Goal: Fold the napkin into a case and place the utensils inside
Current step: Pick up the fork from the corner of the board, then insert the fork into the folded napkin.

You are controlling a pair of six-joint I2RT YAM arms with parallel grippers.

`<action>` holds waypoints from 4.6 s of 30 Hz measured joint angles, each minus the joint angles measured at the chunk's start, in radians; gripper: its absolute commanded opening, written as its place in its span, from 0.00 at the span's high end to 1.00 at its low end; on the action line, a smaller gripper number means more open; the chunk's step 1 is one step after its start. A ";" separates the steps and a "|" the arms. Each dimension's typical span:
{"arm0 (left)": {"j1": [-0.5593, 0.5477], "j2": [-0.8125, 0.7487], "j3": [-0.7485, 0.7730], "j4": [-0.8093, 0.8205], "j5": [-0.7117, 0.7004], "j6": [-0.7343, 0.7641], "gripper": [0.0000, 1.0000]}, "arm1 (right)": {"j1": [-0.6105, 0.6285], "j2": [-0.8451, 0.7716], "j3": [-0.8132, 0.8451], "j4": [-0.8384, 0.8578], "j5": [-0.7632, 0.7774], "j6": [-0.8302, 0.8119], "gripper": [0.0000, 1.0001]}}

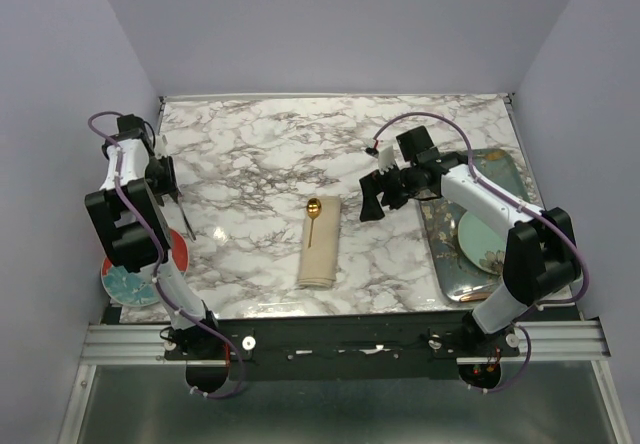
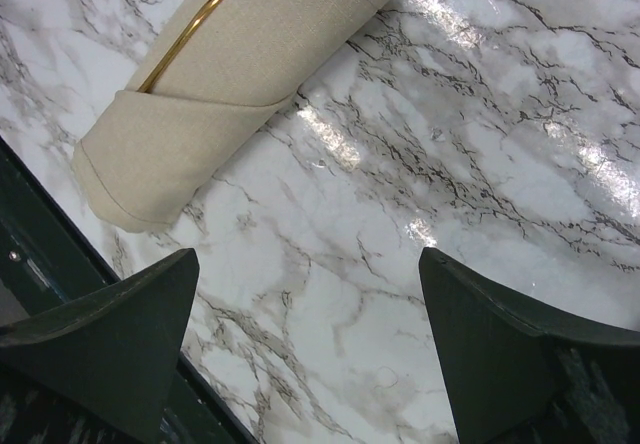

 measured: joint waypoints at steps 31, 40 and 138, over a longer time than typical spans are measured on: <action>-0.074 0.133 -0.050 0.090 -0.045 -0.106 1.00 | 0.000 -0.001 0.000 -0.031 0.031 0.000 0.00; -0.304 0.027 -0.100 0.135 -0.032 -0.233 1.00 | 0.000 -0.001 0.000 -0.031 0.031 0.001 0.00; -1.119 -0.044 -0.189 0.291 -0.111 -0.711 1.00 | -0.041 0.556 0.175 0.399 -0.263 0.674 0.93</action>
